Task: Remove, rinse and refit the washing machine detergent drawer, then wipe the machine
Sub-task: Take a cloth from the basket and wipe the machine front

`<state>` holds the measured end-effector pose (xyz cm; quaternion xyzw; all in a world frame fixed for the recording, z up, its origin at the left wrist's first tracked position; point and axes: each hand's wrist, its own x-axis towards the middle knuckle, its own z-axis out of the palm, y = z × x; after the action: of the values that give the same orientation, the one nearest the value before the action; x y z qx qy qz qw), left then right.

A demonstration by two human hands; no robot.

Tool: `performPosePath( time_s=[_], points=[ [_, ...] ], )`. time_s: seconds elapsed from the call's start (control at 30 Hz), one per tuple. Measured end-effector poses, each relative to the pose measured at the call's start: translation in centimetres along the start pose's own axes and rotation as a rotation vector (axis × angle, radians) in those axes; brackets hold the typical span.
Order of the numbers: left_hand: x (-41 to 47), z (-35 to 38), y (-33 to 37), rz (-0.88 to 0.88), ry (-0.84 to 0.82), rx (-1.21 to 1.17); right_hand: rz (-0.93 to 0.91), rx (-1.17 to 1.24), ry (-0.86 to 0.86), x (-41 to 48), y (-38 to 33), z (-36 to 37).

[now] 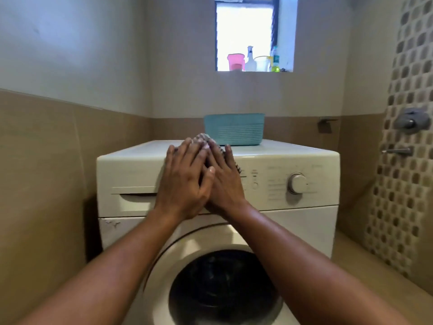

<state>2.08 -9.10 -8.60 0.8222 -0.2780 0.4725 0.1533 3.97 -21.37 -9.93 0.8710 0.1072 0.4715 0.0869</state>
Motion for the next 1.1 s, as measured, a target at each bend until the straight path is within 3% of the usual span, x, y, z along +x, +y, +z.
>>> performPosePath(
  time_s=[0.2, 0.4, 0.47, 0.53, 0.7, 0.77, 0.83, 1.0, 1.1],
  points=[
    [5.2, 1.3, 4.9, 0.127, -0.193, 0.019, 0.193, 0.035, -0.050, -2.7, 12.0, -1.9],
    [6.8, 2.0, 6.5, 0.096, -0.318, 0.063, 0.653, 0.262, -0.190, -5.8, 24.9, -3.9],
    [6.3, 1.6, 5.1, 0.067, -0.339, 0.088, 0.745, 0.270, -0.210, -4.9, 24.4, -3.8],
    [5.5, 0.7, 2.8, 0.019, -0.332, 0.117, 0.722, 0.149, -0.259, -2.8, 21.5, -3.6],
    [4.5, -2.0, -2.6, -0.087, -0.333, 0.185, 0.282, 0.293, -0.397, 3.0, 8.9, -4.8],
    [4.3, -2.5, -3.8, -0.117, -0.354, 0.145, 0.199, 0.302, -0.413, 3.6, 8.0, -4.9],
    [3.9, -2.9, -4.8, -0.130, -0.351, 0.113, 0.312, 0.247, -0.415, 2.5, 11.5, -4.7],
    [2.8, -3.6, -7.5, -0.129, -0.287, 0.120, 0.806, 0.076, -0.416, -1.4, 22.5, -5.3],
    [3.0, -3.5, -8.4, -0.144, -0.240, 0.095, 0.744, 0.089, -0.392, 1.2, 17.7, -3.9]
  ],
)
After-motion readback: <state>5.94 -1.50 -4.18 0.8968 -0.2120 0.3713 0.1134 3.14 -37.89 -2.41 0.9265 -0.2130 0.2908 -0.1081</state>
